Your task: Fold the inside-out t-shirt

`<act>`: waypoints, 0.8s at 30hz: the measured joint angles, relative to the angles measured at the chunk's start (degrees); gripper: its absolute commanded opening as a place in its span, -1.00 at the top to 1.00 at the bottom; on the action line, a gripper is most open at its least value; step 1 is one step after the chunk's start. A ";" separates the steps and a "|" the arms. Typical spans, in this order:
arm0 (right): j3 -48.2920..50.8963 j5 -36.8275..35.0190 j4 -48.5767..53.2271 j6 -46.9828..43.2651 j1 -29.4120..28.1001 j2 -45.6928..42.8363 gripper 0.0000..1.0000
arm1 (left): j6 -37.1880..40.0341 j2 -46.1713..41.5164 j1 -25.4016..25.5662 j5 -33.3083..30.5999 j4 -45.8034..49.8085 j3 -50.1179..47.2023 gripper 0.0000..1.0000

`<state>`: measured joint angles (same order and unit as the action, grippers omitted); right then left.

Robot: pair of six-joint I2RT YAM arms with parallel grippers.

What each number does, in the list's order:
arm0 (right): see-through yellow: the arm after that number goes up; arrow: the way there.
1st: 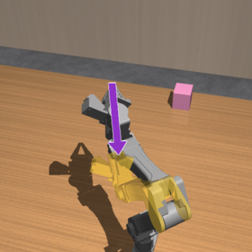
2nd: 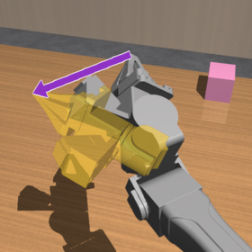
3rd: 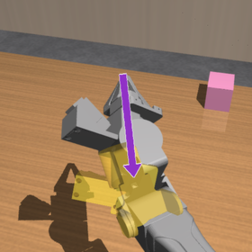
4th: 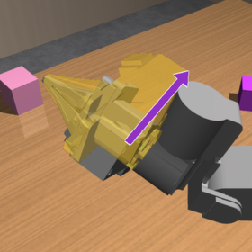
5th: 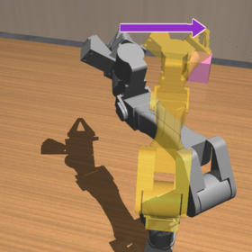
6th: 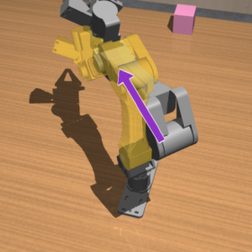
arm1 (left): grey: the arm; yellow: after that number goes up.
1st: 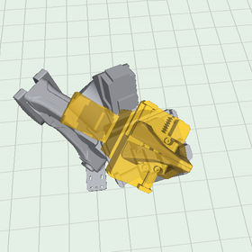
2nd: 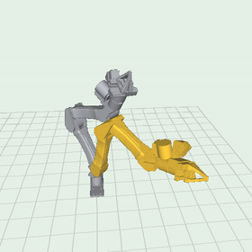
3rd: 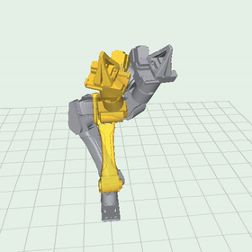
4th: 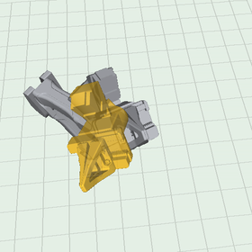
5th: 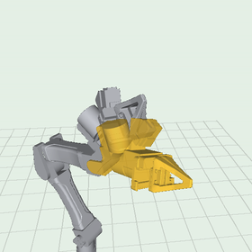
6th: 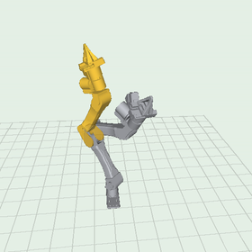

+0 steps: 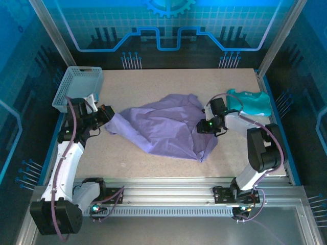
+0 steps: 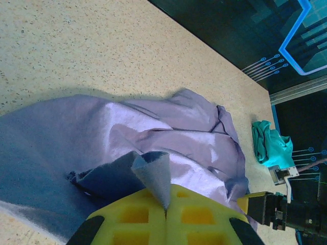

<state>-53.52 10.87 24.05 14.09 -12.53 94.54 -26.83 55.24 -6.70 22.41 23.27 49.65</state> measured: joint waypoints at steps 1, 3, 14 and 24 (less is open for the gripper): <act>0.22 0.13 0.02 0.09 0.00 0.20 0.27 | 0.00 0.00 0.00 0.00 -0.02 0.00 1.00; 0.28 0.13 0.17 0.44 0.00 0.72 0.27 | 0.00 0.00 0.00 0.00 -0.04 0.00 1.00; -1.44 -0.28 2.58 0.61 -0.22 3.65 0.29 | 0.00 0.00 0.00 0.02 -0.04 0.00 1.00; -2.01 2.08 2.38 -0.26 -0.70 4.07 0.64 | 0.00 0.00 0.00 0.35 -0.04 -0.07 1.00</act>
<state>-55.53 12.95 26.44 13.82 -13.23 98.61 -26.83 55.24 -6.70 22.76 23.22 49.58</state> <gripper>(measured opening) 0.205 0.053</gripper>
